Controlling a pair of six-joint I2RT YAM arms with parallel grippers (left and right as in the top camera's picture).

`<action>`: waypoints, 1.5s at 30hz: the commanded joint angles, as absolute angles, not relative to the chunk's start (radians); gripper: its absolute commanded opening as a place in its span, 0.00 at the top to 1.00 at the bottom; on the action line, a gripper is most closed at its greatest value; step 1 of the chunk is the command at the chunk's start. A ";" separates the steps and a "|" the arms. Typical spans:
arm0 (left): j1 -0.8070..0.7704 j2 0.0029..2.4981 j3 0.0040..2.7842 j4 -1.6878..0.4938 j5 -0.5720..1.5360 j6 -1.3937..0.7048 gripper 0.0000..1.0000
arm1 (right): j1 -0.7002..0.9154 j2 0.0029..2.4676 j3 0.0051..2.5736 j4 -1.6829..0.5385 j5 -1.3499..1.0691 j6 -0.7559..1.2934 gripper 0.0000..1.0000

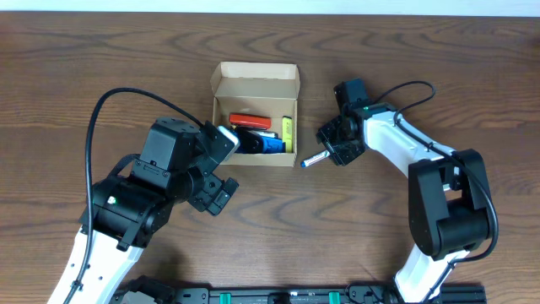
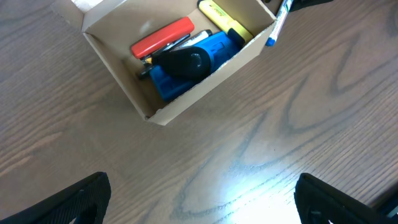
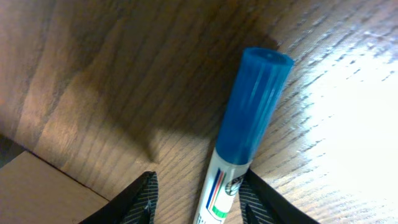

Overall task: Pack container
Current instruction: 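Reach the right gripper to the blue marker and grasp it, then carry the blue marker over the box and lower it inside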

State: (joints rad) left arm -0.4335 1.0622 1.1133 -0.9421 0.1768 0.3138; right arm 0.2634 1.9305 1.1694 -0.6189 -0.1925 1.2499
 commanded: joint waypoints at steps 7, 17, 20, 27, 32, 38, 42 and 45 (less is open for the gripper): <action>-0.430 1.055 1.132 -0.945 0.180 0.310 0.05 | 0.260 2.043 1.111 -0.693 -0.155 1.252 0.75; -0.430 1.055 1.132 -0.945 0.180 0.310 0.05 | 0.260 2.043 1.112 -0.764 -0.055 1.203 0.87; -0.430 1.055 1.132 -0.945 0.180 0.310 0.05 | 0.260 2.042 1.118 -0.780 -0.040 1.203 0.93; -0.430 1.055 1.132 -0.945 0.180 0.310 0.05 | 0.260 2.042 1.222 -0.873 -0.007 1.179 0.99; -0.430 1.055 1.132 -0.945 0.180 0.310 0.05 | 0.262 2.042 1.377 -0.982 0.027 1.138 0.99; -0.430 1.055 1.132 -0.945 0.180 0.310 0.05 | 0.283 2.042 1.581 -1.073 0.045 1.055 0.99; -0.430 1.055 1.132 -0.945 0.180 0.310 0.05 | 0.316 2.040 1.702 -1.097 0.056 0.984 0.99; -0.430 1.055 1.132 -0.945 0.180 0.310 0.05 | 0.355 2.038 1.784 -1.095 0.056 0.902 0.99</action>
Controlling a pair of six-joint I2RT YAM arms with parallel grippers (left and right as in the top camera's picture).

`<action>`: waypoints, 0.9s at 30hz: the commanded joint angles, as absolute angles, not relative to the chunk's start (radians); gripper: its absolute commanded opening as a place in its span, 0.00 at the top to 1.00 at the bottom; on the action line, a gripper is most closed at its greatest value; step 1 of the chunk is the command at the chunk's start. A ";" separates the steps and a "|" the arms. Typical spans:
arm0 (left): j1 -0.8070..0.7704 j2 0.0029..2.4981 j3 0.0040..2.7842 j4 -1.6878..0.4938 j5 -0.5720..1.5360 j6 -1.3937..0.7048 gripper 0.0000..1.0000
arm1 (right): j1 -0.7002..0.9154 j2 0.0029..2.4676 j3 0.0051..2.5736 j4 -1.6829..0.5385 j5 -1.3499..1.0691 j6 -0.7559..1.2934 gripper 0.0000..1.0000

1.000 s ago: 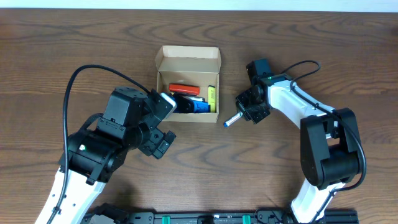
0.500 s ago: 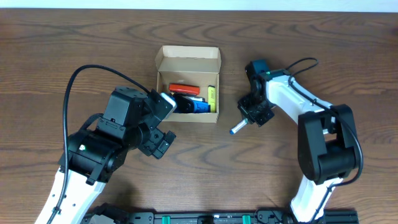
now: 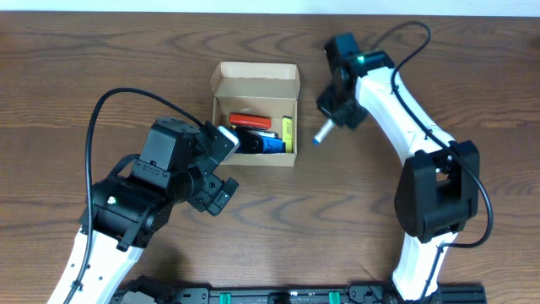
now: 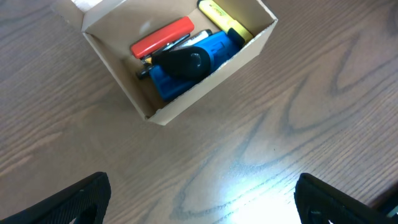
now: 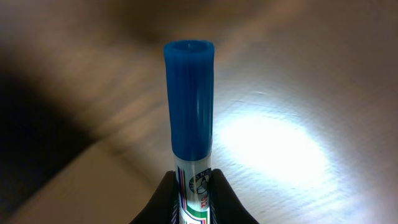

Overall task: Pack container
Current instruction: 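Carry the blue marker over the box and lower it inside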

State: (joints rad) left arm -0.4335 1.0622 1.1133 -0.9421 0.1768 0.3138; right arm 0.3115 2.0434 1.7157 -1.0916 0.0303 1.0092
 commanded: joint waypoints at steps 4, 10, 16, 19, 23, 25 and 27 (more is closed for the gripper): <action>-0.430 1.055 1.132 -0.945 0.180 0.310 0.05 | 0.409 2.038 1.876 -1.085 0.059 0.779 0.99; -0.430 1.055 1.132 -0.945 0.180 0.310 0.05 | 0.477 2.038 1.969 -1.074 0.094 0.669 0.99; -0.430 1.055 1.132 -0.945 0.180 0.310 0.05 | 0.550 2.042 1.977 -0.934 0.008 0.089 0.99; -0.430 1.055 1.132 -0.945 0.180 0.310 0.05 | 0.577 2.043 1.976 -0.932 -0.076 -0.262 0.99; -0.430 1.055 1.132 -0.945 0.180 0.310 0.05 | 0.595 2.045 1.975 -0.982 -0.198 -0.608 0.99; -0.430 1.055 1.132 -0.945 0.180 0.310 0.05 | 0.596 2.048 1.975 -1.013 -0.237 -0.733 0.99; -0.430 1.055 1.132 -0.945 0.180 0.310 0.05 | 0.596 2.049 1.972 -1.033 -0.244 -0.810 0.99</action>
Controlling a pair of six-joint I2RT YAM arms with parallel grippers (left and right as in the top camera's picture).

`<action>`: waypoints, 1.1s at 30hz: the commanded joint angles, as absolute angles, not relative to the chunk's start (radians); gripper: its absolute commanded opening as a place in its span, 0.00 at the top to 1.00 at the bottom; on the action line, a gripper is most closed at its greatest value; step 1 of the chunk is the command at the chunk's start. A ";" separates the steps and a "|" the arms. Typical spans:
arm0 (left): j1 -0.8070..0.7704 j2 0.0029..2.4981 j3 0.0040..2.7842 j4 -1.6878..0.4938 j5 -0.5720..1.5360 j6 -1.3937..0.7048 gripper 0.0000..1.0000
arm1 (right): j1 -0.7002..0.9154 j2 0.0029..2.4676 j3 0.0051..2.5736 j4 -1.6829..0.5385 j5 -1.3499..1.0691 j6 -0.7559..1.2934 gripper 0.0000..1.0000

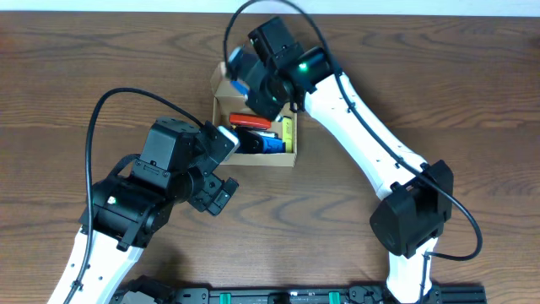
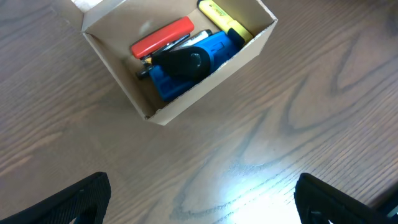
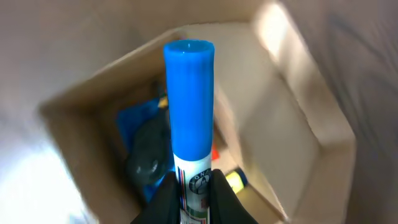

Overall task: Pack container
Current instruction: 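Carry the blue marker over the box and lower it inside, then release the blue marker and withdraw the right gripper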

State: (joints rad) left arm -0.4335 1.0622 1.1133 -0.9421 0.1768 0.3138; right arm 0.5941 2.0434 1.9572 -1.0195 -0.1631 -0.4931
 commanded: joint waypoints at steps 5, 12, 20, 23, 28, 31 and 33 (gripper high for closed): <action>-0.430 1.055 1.132 -0.945 0.180 0.310 0.05 | 0.596 2.049 1.936 -1.064 -0.245 -0.986 0.99; -0.430 1.055 1.132 -0.945 0.180 0.310 0.05 | 0.597 2.049 1.832 -1.019 -0.299 -1.079 0.99; -0.430 1.055 1.132 -0.945 0.180 0.310 0.05 | 0.597 2.050 1.732 -0.911 -0.304 -1.078 0.99; -0.430 1.055 1.132 -0.945 0.180 0.310 0.05 | 0.600 2.050 1.705 -0.879 -0.304 -1.050 0.70; -0.430 1.055 1.132 -0.945 0.180 0.310 0.05 | 0.604 2.045 1.710 -0.813 -0.295 -0.904 0.56; -0.430 1.055 1.132 -0.945 0.180 0.310 0.05 | 0.601 2.023 1.731 -0.796 -0.291 -0.822 0.57; -0.430 1.055 1.132 -0.945 0.180 0.310 0.05 | 0.600 1.995 1.746 -0.797 -0.287 -0.769 0.60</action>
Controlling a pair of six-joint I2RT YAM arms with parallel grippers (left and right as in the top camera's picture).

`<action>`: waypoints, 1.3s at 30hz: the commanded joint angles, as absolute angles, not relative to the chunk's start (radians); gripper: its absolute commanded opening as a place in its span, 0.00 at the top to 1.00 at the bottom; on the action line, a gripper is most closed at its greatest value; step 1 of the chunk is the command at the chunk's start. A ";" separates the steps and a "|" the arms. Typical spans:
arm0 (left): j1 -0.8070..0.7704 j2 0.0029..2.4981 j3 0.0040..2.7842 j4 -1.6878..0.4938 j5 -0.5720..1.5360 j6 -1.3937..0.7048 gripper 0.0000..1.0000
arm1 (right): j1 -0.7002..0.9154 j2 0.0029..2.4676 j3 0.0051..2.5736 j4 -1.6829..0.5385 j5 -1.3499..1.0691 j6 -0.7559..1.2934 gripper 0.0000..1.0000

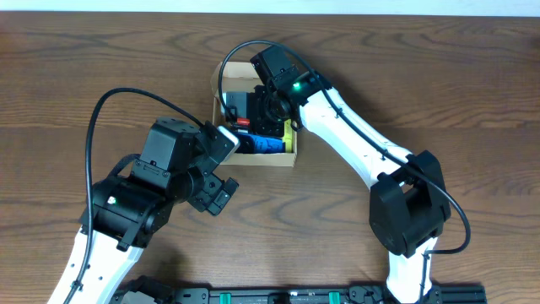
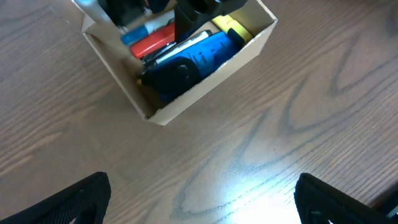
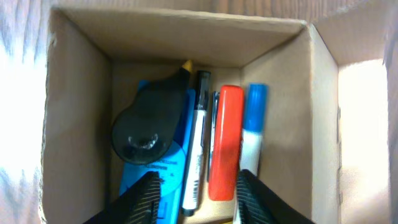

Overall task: Pack container
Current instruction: 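Release the blue marker and withdraw the right gripper, then move both grippers to the box's far lid flap on either side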

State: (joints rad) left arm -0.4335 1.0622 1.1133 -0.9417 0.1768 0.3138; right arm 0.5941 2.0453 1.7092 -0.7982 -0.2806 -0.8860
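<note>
The small open cardboard box holds a blue-capped white marker lying beside a red case, a black-and-white pen, a black rounded item on a blue pack and a yellow highlighter. My right gripper hangs open over the box interior, nothing between its fingers. My left gripper is open above bare table just in front of the box, holding nothing.
The box's lid flap stands open at the far side. Brown wood table surrounds the box. My right arm reaches across from the right, and my left arm sits at front left.
The blue-capped marker was held upright in my shut right gripper above the box. It now lies inside the box next to the red case, and the gripper is open. The left arm has not moved.
The marker lay on the table right of the box with my right gripper open around it. Then the gripper was shut on it, lifted. Then it was over the box, and now the marker lies in the box, released. My left gripper stayed open throughout.
</note>
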 commanded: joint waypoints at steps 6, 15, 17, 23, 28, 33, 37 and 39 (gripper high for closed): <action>-0.430 1.055 1.132 -0.945 0.180 0.310 0.05 | 0.590 1.858 1.768 -0.801 -0.229 -0.548 0.61; -0.430 1.055 1.132 -0.945 0.180 0.310 0.05 | 0.514 1.660 1.768 -0.910 -0.228 -0.197 0.60; -0.430 1.055 1.132 -0.945 0.180 0.310 0.05 | 0.485 1.630 1.768 -0.970 -0.228 -0.130 0.62; -0.431 1.055 1.132 -0.936 0.184 0.310 0.05 | 0.421 1.623 1.763 -1.112 -0.228 -0.042 0.98; -0.431 1.055 1.132 -0.939 0.183 0.310 0.05 | 0.344 1.623 1.728 -1.156 -0.228 0.039 0.98; -0.431 1.055 1.132 -0.933 0.179 0.311 0.05 | 0.277 1.622 1.641 -1.140 -0.229 0.119 0.98; -0.431 1.055 1.132 -0.898 0.179 0.311 0.05 | 0.245 1.622 1.534 -1.099 -0.229 0.181 0.98; -0.430 1.055 1.132 -0.878 0.173 0.311 0.05 | 0.236 1.623 1.476 -1.066 -0.229 0.200 0.99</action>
State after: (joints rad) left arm -0.4335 1.0622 1.1133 -0.8913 0.1764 0.3138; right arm 0.2539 1.6260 1.5394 -1.0893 -0.2276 0.1272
